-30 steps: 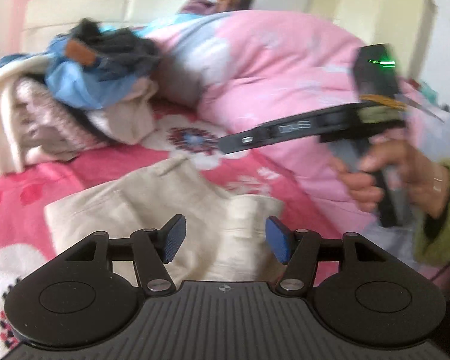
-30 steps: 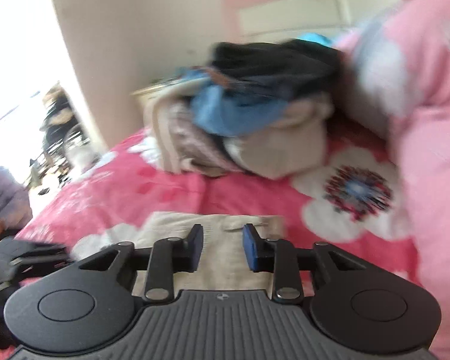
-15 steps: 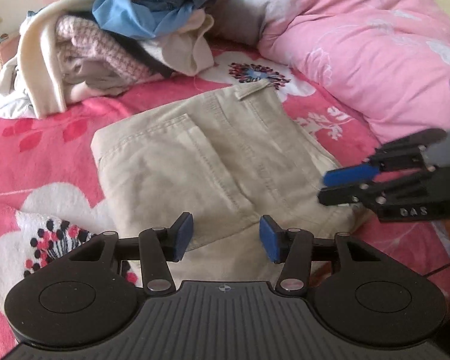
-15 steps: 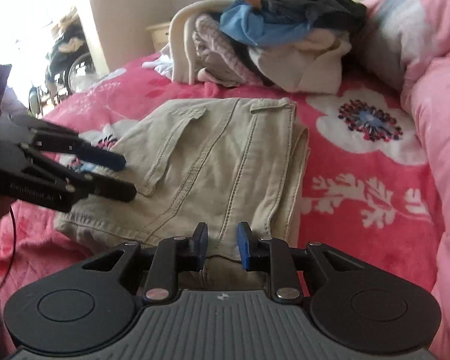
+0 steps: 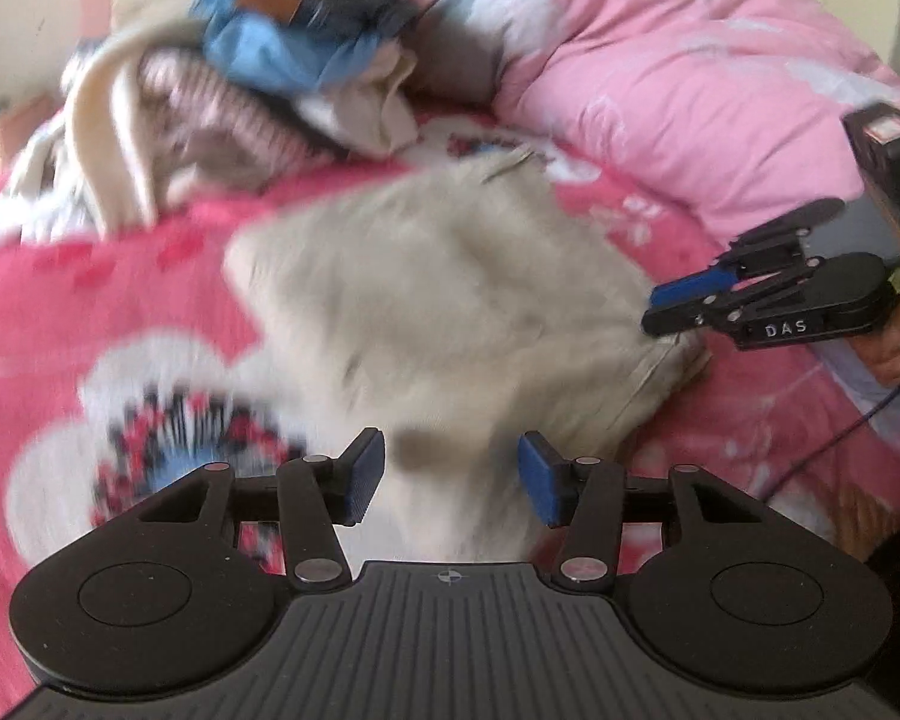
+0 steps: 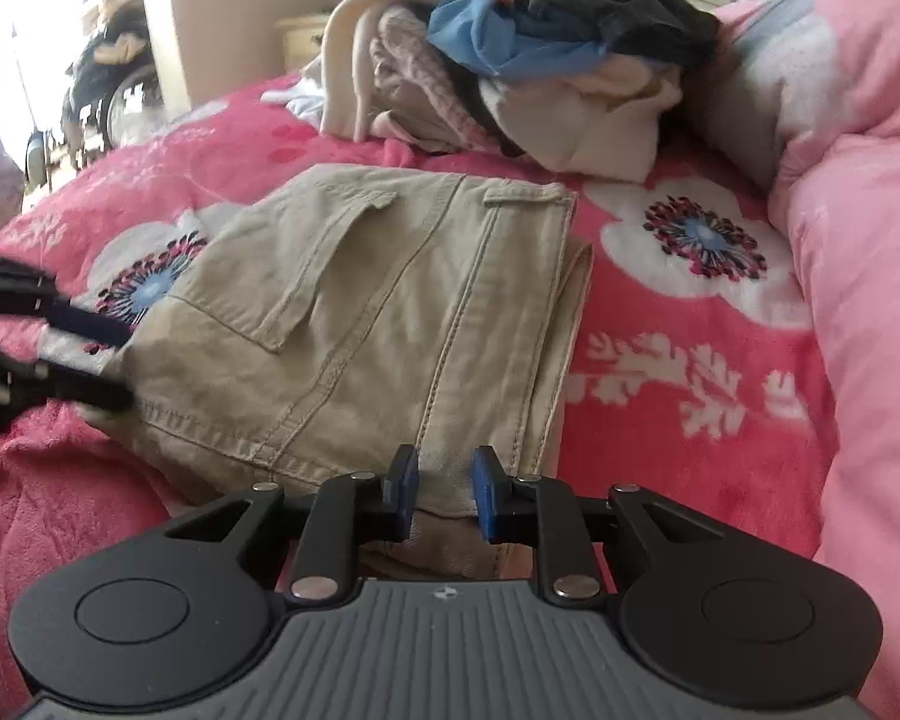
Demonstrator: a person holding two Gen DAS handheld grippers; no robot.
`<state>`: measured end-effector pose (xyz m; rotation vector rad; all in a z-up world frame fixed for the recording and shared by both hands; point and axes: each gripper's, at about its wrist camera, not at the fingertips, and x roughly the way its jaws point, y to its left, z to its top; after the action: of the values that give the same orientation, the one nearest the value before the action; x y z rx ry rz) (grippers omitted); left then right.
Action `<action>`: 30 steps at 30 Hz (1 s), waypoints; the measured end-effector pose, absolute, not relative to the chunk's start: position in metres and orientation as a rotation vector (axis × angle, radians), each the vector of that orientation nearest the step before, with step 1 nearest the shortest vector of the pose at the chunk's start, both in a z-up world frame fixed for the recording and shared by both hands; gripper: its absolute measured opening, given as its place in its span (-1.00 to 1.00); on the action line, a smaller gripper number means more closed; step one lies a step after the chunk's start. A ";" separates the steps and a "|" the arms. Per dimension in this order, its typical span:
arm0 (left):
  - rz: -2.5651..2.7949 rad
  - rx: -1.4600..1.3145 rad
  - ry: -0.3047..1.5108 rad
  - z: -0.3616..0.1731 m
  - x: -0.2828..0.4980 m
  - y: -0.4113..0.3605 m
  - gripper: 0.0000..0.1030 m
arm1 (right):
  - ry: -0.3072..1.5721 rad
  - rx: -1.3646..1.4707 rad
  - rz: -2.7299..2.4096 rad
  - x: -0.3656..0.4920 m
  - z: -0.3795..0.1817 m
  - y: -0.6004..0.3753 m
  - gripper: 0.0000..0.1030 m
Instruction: Fold clothes
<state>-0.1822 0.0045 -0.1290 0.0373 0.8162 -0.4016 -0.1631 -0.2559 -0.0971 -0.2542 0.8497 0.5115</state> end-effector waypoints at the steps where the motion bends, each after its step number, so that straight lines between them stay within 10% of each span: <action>1: -0.392 0.005 0.820 -0.132 -0.186 0.009 -0.03 | 0.828 -0.291 0.509 -0.161 -0.088 -0.251 -0.59; 22: -0.345 -0.913 0.873 -0.191 -0.169 0.091 -0.01 | 0.774 -0.337 0.652 -0.134 -0.051 -0.210 -0.59; 30: -0.308 -1.188 0.837 -0.219 -0.188 0.093 -0.53 | 0.898 -0.232 0.513 -0.097 -0.120 -0.227 -0.68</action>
<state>-0.1879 0.0929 -0.2192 -1.1879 0.8370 -0.3080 -0.0973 -0.2275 -0.1203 -0.2322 0.8983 0.5127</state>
